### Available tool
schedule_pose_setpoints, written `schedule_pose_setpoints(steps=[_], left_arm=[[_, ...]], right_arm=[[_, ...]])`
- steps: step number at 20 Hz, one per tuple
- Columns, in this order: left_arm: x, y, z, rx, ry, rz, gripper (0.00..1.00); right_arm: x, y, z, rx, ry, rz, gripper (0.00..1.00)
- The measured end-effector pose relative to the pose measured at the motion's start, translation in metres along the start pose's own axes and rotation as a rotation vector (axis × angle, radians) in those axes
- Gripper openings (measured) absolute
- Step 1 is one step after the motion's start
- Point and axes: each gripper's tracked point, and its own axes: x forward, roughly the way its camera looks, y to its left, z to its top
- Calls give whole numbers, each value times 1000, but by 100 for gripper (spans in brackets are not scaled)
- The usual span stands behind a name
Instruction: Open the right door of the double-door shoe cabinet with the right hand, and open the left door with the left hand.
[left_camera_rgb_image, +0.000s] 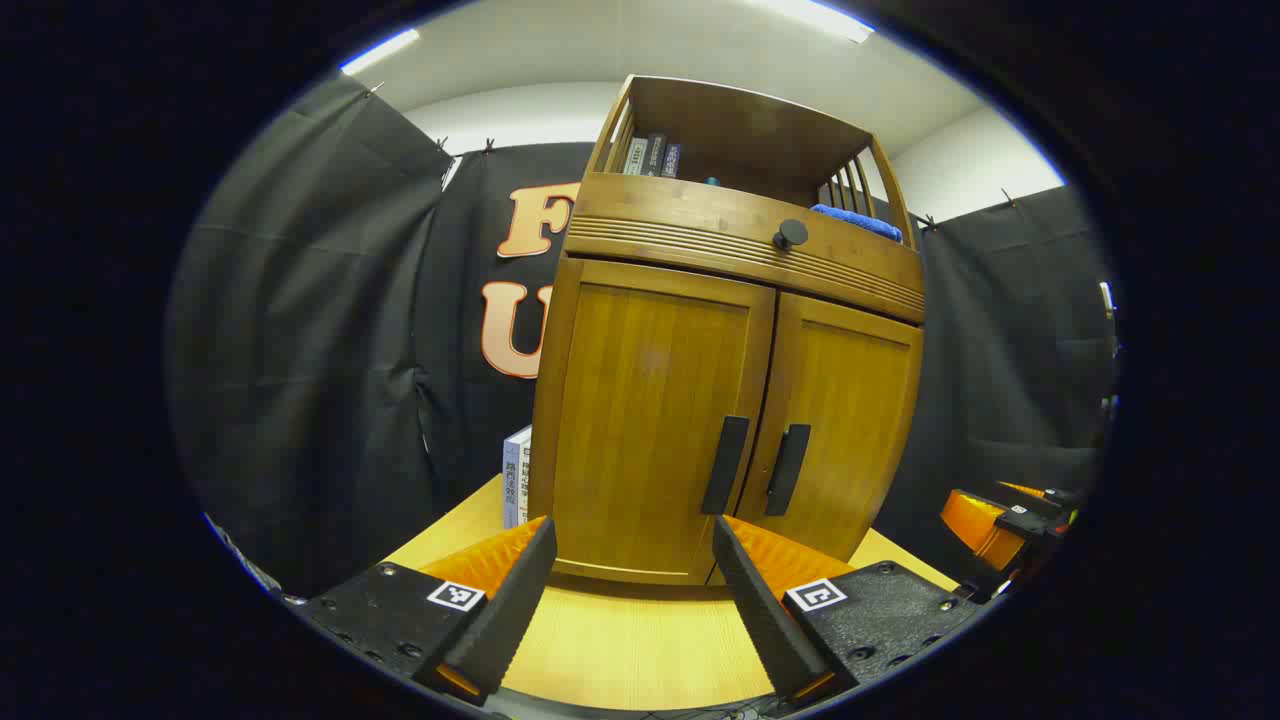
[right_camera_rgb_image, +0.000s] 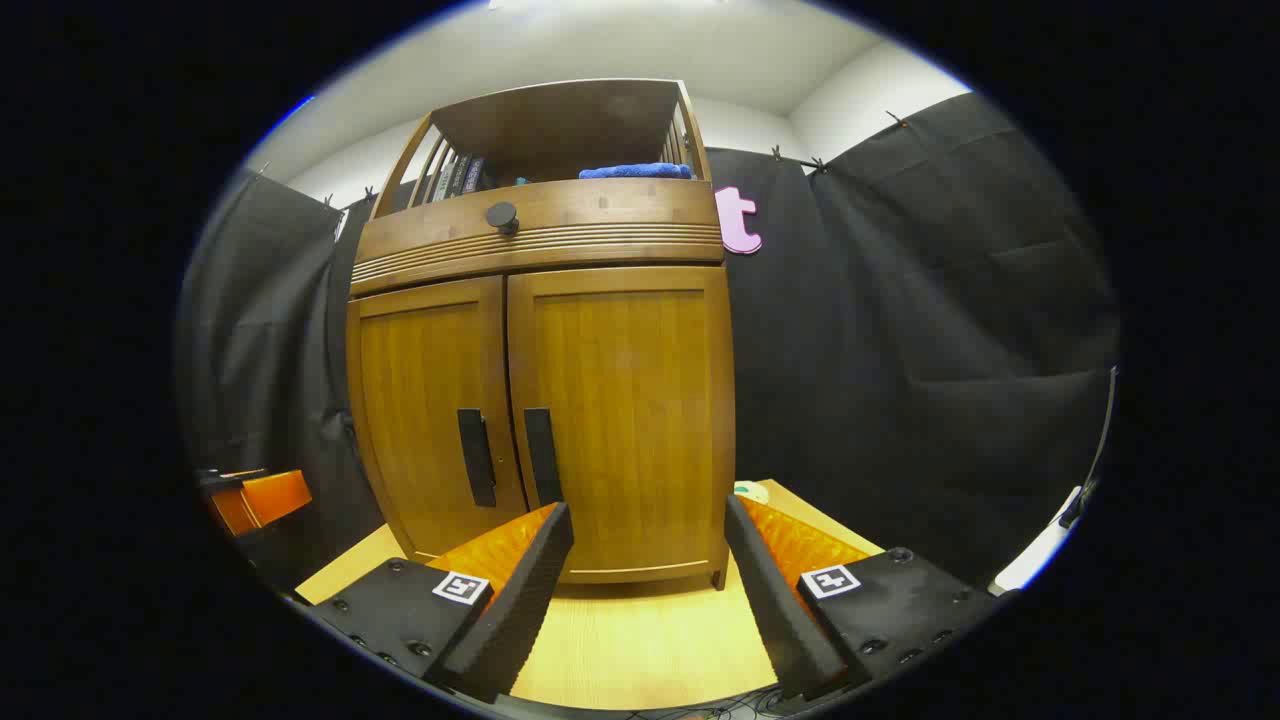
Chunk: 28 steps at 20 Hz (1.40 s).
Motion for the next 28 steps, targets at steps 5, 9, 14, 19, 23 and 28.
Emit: schedule_pose_setpoints(steps=[5, 9, 14, 19, 23, 28], left_arm=[[-3, -1, 2, 2, -11, -10, 92], [-4, -3, 1, 28, -19, -21, 92], [-4, -2, 2, 21, -22, -22, 92], [-2, 1, 0, 35, -28, 10, 92], [-1, 5, -1, 39, -17, 33, 92], [-3, 11, 0, 41, -21, 46, 92]], right_arm=[[-5, -2, 6, -14, -18, -2, 94], [-7, -2, 7, 1, -17, -7, 94], [-6, -2, 3, -3, -14, -15, 94], [3, 4, 2, 7, -5, -1, 94], [18, 20, -1, -8, -3, 28, 94], [46, 44, -1, 1, -5, 79, 94]])
